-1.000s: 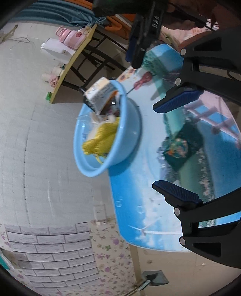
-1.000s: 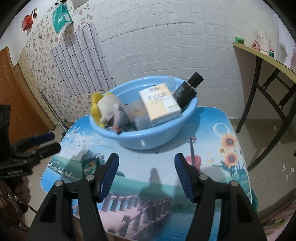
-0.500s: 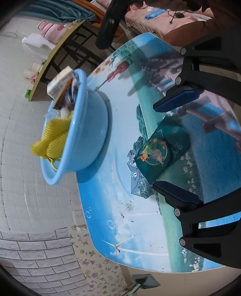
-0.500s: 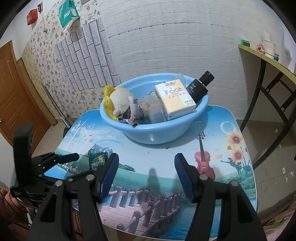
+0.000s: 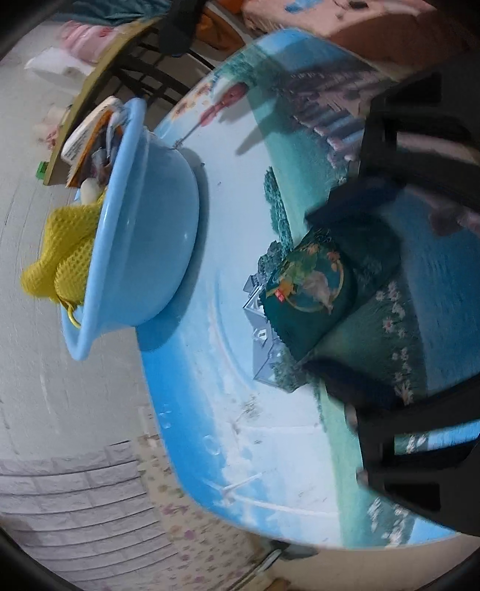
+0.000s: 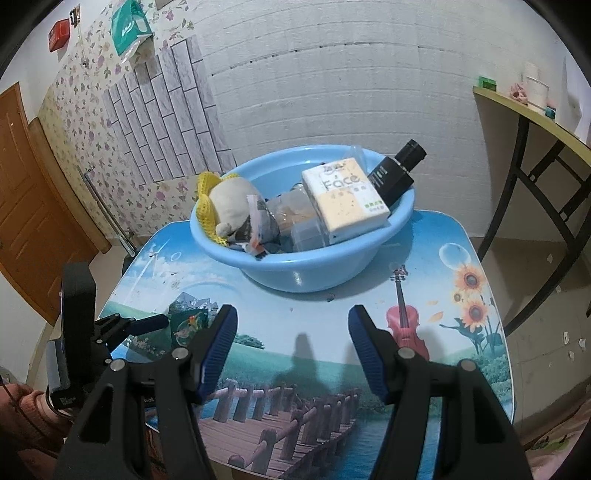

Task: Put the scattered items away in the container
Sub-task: 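Grasp the green snack packet with the left tool, then carry the green packet over the basin with the left tool while the right tool presses items down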

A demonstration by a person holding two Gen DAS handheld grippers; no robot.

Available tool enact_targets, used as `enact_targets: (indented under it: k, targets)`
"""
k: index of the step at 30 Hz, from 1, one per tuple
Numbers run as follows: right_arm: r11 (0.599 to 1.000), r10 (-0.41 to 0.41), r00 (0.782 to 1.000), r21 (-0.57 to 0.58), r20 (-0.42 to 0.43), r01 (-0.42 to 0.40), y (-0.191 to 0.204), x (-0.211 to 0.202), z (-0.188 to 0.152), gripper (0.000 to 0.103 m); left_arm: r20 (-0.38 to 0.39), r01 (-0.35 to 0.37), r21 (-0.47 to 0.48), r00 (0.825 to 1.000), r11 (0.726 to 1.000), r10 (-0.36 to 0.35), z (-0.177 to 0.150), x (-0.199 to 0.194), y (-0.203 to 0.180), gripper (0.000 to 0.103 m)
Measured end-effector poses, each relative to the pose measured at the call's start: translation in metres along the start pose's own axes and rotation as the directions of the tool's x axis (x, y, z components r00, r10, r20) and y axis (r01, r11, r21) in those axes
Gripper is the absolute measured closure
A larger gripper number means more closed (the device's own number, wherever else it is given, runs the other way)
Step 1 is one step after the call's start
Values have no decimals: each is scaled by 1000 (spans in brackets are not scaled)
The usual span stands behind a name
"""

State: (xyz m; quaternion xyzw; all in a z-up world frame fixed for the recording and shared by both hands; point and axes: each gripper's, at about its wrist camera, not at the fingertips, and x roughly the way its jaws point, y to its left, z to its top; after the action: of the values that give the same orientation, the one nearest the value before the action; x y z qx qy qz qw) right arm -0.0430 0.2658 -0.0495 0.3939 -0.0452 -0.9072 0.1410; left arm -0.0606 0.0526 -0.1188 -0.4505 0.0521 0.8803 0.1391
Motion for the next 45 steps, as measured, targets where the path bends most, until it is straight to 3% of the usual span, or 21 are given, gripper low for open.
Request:
enact_targets:
  k: [1,3,10,18,24,38,41,43,45]
  targets:
    - [1000,-3,1000,3,-2,3,-1,1,1,41,3,12,16,1000,1000,-12,1,-1,-2,62]
    - [1000,-5,1000,3,-4,5,-1,2,1,41,6,36,7,999,999,-36,2,-1,1,65]
    - [1000,1,1000,-1,-7,-1,1,4,2,41,28,46,-52,999,998,-45,3,-7,16,67]
    - [1000,2,1000,15,4,-2,-3,4,3,41,149,60,-87,988,994,-46,18,-49,28,67]
    - [1000,13,1000,18,27,-14,-1,2,6,41,251,75,-59,966,995,-58,42,-80,24,67]
    - [1000,19,998,0,68,-19,-15,9,29,41,297,117,11,948,993,-115,100,-80,1,67]
    - [1000,13,998,-3,60,-13,-23,17,37,54,310,111,31,944,993,-116,115,-77,-6,67]
    - [1000,22,998,-22,67,-21,-27,19,42,70,308,119,35,943,992,-124,127,-72,-9,67]
    - [998,33,997,-48,65,-30,-29,22,47,74,305,125,44,943,991,-132,137,-66,-12,66]
